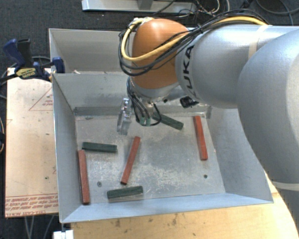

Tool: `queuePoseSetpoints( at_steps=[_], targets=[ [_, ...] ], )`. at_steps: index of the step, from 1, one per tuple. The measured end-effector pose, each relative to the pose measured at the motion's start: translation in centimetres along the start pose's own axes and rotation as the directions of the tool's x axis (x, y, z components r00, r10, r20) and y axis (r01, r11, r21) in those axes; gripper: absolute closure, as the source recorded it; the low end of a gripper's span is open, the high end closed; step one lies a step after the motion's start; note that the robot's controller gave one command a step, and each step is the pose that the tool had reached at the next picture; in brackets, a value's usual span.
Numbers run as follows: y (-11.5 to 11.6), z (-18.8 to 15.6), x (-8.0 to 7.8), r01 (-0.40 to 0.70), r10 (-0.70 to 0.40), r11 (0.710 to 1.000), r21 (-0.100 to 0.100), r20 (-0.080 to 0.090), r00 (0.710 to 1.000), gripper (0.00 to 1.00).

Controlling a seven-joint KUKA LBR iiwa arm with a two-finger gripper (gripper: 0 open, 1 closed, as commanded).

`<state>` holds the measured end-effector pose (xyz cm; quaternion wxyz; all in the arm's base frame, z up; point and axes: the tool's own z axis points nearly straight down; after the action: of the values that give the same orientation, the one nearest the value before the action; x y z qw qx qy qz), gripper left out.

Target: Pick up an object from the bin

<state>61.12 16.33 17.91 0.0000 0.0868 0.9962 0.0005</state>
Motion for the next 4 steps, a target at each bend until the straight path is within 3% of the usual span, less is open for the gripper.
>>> queuePoseSetpoints(
  at_steps=[1,2,3,4],
  targets=[
    [-0.3,5.2,5.9,0.065,-0.065,0.998,0.0,0.001,0.998,0.0],
    [-0.2,5.5,6.2,0.067,-0.067,0.998,0.001,-0.002,0.998,0.0],
    [0.2,10.0,-0.1,-0.062,0.062,0.998,-0.001,0.002,0.998,1.0],
    [0.2,10.0,-0.1,-0.063,0.063,0.998,-0.001,0.002,0.998,1.0]
  ],
)
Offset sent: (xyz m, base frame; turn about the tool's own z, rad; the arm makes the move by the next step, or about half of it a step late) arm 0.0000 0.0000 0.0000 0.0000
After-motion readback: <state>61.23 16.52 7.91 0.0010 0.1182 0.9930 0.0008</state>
